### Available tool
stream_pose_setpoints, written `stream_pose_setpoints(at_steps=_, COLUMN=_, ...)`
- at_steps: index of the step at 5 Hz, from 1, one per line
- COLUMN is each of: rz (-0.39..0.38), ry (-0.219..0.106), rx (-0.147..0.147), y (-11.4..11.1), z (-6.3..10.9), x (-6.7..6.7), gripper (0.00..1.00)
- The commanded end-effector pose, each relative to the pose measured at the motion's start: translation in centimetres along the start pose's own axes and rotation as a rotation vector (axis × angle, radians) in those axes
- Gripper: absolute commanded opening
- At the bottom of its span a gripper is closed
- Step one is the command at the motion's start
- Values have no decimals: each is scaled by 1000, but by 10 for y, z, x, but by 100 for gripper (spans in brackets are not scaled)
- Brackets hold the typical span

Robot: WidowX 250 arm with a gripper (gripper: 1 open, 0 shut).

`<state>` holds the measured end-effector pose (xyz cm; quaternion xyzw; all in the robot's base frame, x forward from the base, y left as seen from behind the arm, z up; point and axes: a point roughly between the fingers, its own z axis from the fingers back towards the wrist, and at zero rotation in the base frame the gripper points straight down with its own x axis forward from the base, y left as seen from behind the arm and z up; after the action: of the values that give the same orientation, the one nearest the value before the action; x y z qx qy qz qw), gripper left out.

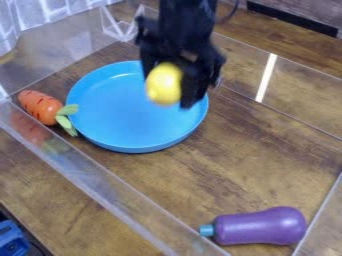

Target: Put the lemon on the blue tray

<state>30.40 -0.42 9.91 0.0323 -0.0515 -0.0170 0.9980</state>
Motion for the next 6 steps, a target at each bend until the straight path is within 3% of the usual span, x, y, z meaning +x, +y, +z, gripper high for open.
stream_pose_setpoints(at_steps=1, rz=12, ry=-76, rx=20, y=-5, z=-6, x=1, gripper=0)
stream_pose_setpoints(at_steps=4, rz=50, ry=-111, rx=53, y=9, z=-29, x=9, gripper=0)
stream_pose_setpoints(at_steps=6, rz=-35, ry=-146, rx=40, y=-22, z=-37, x=14, gripper=0)
